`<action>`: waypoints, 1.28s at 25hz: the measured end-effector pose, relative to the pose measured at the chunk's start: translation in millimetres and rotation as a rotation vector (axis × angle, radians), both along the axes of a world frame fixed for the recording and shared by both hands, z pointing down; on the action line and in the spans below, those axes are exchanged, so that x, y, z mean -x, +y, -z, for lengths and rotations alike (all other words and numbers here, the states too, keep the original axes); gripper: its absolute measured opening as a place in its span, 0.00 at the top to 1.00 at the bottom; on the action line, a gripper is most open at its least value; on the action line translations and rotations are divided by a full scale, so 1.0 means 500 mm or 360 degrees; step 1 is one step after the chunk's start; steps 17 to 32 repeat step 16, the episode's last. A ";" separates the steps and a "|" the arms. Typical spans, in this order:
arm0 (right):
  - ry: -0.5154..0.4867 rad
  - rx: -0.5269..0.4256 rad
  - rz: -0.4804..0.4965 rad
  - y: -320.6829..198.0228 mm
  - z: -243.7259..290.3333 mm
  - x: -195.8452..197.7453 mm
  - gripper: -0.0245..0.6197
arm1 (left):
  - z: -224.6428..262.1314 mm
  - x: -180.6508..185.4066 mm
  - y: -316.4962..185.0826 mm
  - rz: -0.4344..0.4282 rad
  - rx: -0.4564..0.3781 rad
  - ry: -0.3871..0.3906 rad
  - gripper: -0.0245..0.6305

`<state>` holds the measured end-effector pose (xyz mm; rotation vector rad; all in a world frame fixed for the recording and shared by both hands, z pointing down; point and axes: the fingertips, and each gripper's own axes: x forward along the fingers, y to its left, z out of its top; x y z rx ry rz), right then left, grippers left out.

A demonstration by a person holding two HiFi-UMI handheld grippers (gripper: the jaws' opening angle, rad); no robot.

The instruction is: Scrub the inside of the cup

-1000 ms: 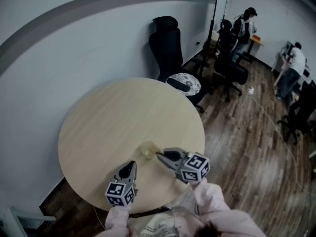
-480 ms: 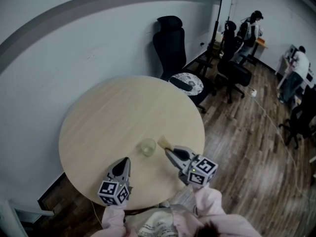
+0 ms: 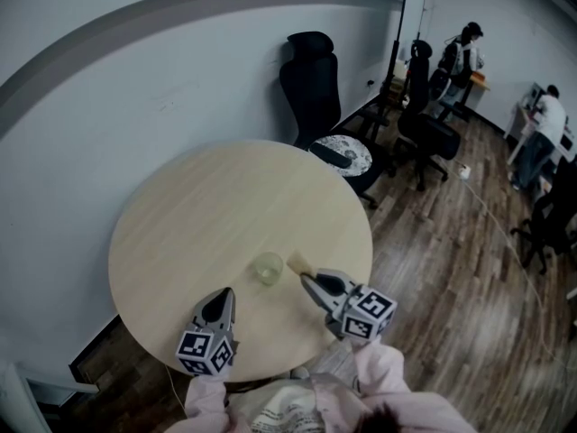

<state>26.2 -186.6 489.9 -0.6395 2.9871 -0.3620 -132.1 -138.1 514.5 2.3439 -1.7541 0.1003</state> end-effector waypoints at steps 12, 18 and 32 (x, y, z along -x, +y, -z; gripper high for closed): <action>-0.0015 0.0010 0.0012 0.002 -0.002 -0.011 0.92 | 0.006 -0.016 -0.002 -0.0003 -0.0005 -0.0026 0.96; -0.0023 0.0015 0.0014 0.002 -0.003 -0.016 0.92 | 0.004 -0.020 -0.002 0.0000 -0.0001 -0.0023 0.96; -0.0023 0.0015 0.0014 0.002 -0.003 -0.016 0.92 | 0.004 -0.020 -0.002 0.0000 -0.0001 -0.0023 0.96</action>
